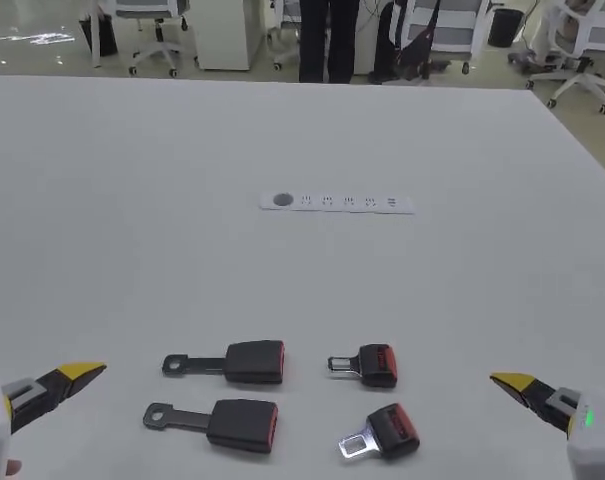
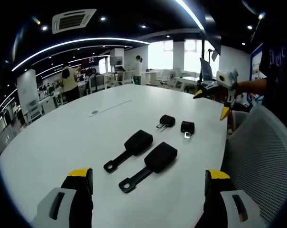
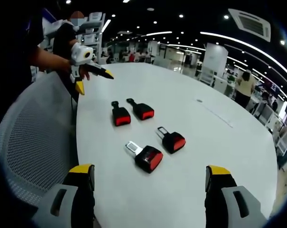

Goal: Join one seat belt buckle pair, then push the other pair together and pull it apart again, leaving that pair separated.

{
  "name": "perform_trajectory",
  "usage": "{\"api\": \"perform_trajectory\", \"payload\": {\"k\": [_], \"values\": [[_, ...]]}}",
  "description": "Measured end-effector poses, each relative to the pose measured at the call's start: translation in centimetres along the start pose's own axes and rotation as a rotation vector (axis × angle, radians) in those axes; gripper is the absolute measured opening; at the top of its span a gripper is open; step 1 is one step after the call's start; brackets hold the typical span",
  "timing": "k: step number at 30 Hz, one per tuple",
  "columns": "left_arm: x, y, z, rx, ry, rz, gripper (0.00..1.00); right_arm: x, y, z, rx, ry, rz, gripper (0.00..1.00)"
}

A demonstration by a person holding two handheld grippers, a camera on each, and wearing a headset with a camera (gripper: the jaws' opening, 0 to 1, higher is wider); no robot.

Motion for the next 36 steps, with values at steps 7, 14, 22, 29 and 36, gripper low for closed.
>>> {"api": "perform_trajectory", "payload": {"k": [7,14,22,29,36], "values": [[-0.3,0.1,0.3,0.011,0.012,0.007,1.00,0.0,-0.2,0.3,-0.016,0.015,-0.002,0.99],[-0.6,0.4,0.6,0.024,0.035,0.022,0.99,0.1,-0.6,0.6,-0.047,0.039,-0.027,0.96],[-0.4,0.8,1.9,0.064,0.083,0.068,0.93,0.7,-1.1,1.2,-0.113,0.098,-0.114,0.86],[-0.7,0.6,3.6,0.131,0.129,0.121,0.85,0.7,-1.5,2.0,-0.171,0.128,-0.167,0.79],[-0.7,0.8,5.2,0.201,0.175,0.175,0.78,0.6,-1.9,3.0,-0.223,0.145,-0.211,0.71]]}}
Point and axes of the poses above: the centre of the closed fingertips' face, and the gripper's own axes: z roughly forward along the fingers, y roughly to its left, x roughly out of its underside, the point moved 7 cm from there along -z, roughly backward along the fingers, and after that the axes turned 8 degrees about -y, right-handed, at the moved point
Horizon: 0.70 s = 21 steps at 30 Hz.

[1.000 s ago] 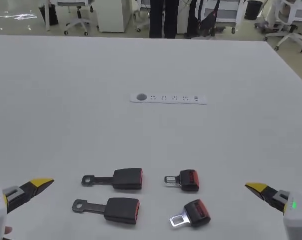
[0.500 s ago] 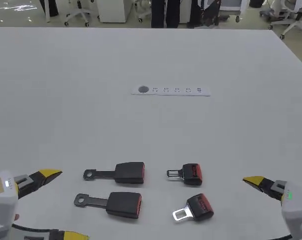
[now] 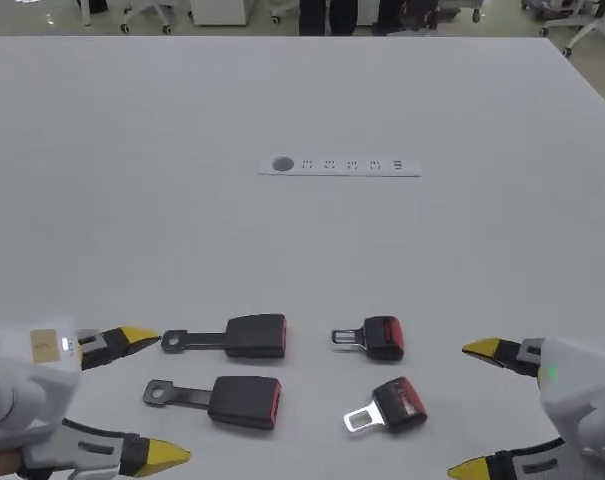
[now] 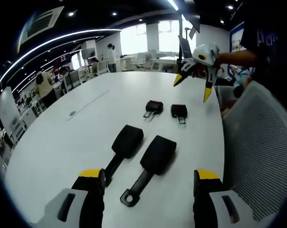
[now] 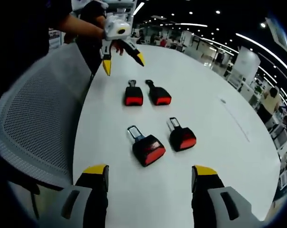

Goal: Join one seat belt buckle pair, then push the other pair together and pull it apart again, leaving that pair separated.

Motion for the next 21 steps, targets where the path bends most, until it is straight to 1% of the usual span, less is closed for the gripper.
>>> {"api": "perform_trajectory", "payload": {"k": [1,3,5,7,10,11,12,15,17,19,21], "values": [[0.0,0.1,0.2,0.007,0.005,0.008,0.77,0.0,-0.1,0.1,-0.008,0.001,-0.004,0.70],[0.2,0.1,0.5,0.033,0.016,0.029,0.73,0.0,-0.2,0.4,-0.022,0.002,-0.021,0.66],[-0.2,0.2,1.2,0.050,0.029,0.050,0.70,0.0,-0.2,0.7,-0.041,0.005,-0.039,0.65],[-0.1,0.2,1.5,0.073,0.044,0.066,0.67,0.0,-0.3,1.1,-0.061,0.009,-0.052,0.62],[-0.5,0.2,2.1,0.106,0.055,0.088,0.62,-0.1,-0.5,1.6,-0.085,0.016,-0.079,0.59],[-0.6,0.2,2.2,0.109,0.056,0.089,0.61,-0.2,-0.5,1.8,-0.099,0.017,-0.091,0.58],[-0.5,0.3,2.5,0.128,0.063,0.097,0.60,-0.2,-0.5,1.8,-0.103,0.018,-0.095,0.57],[-0.4,0.4,3.0,0.156,0.081,0.121,0.59,-0.4,-0.5,2.4,-0.136,0.021,-0.127,0.54],[-0.3,0.2,3.5,0.193,0.107,0.127,0.57,-0.4,-0.6,2.8,-0.155,0.029,-0.138,0.53],[-0.6,0.1,4.0,0.215,0.124,0.151,0.55,-0.5,-0.6,3.2,-0.175,0.034,-0.155,0.53],[-0.2,0.1,4.4,0.233,0.146,0.172,0.54,-0.4,-0.5,3.6,-0.199,0.042,-0.175,0.53]]}}
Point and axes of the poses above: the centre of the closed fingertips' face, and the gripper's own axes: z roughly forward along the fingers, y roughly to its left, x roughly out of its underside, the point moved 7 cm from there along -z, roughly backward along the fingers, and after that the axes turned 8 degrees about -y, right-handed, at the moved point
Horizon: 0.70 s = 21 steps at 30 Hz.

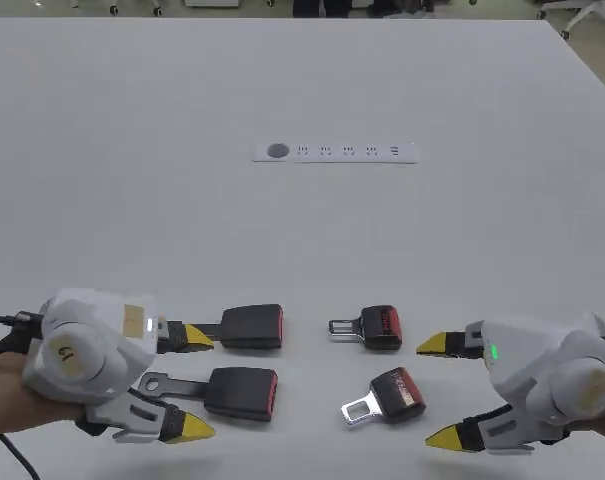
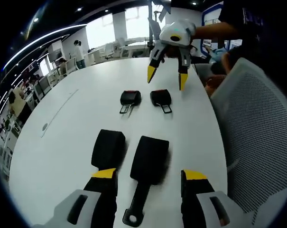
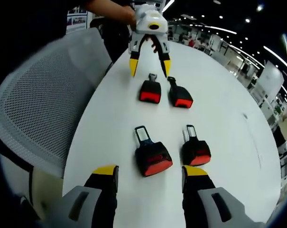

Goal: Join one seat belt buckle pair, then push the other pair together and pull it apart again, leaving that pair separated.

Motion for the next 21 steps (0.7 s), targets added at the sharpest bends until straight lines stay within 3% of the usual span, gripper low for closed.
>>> {"api": "perform_trajectory", "payload": {"k": [4,10,21], "values": [[0.0,0.2,1.0,0.030,0.027,0.025,0.52,0.0,-0.2,0.6,-0.039,0.007,-0.034,0.51],[-0.1,0.5,1.8,0.073,0.067,0.066,0.44,0.0,-0.9,1.4,-0.058,0.007,-0.066,0.47],[0.2,0.7,2.6,0.126,0.094,0.065,0.37,0.6,-0.9,2.7,-0.092,0.019,-0.069,0.43]]}}
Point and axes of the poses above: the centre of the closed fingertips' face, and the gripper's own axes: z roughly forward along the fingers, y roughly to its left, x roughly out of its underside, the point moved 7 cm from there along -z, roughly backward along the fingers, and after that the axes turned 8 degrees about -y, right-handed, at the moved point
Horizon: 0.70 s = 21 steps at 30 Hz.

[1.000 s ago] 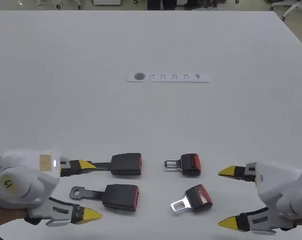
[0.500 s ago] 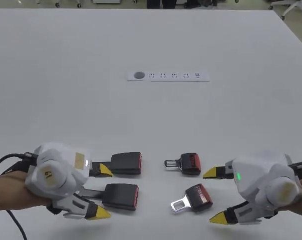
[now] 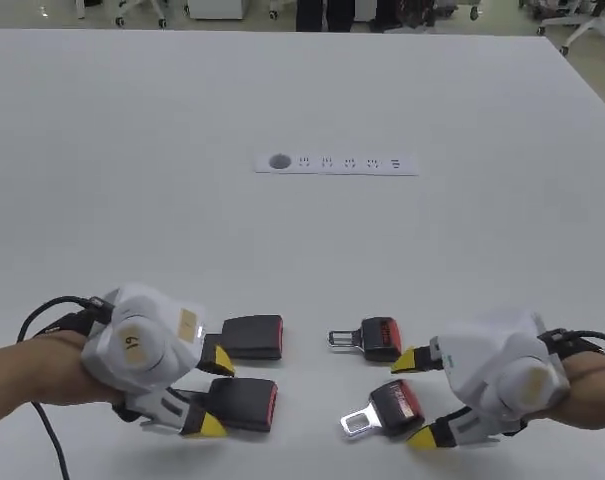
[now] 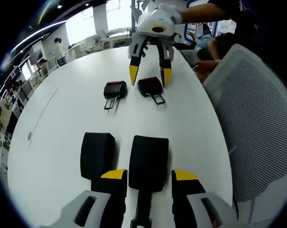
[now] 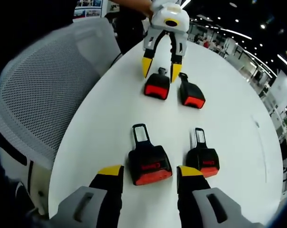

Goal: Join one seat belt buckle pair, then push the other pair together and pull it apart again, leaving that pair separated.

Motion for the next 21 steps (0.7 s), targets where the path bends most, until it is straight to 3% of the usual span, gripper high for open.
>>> {"api": "perform_trajectory", "payload": {"k": [9,17,21], "values": [[0.25,0.28,0.45,0.003,0.006,0.007,0.33,-0.02,-0.05,0.28,0.018,-0.003,0.026,0.35],[0.43,0.27,0.62,0.009,0.010,0.023,0.32,0.17,-0.08,0.25,0.044,-0.009,0.058,0.35],[0.63,0.31,0.67,0.005,0.008,0.003,0.32,0.22,-0.08,0.10,0.047,-0.013,0.084,0.32]]}}
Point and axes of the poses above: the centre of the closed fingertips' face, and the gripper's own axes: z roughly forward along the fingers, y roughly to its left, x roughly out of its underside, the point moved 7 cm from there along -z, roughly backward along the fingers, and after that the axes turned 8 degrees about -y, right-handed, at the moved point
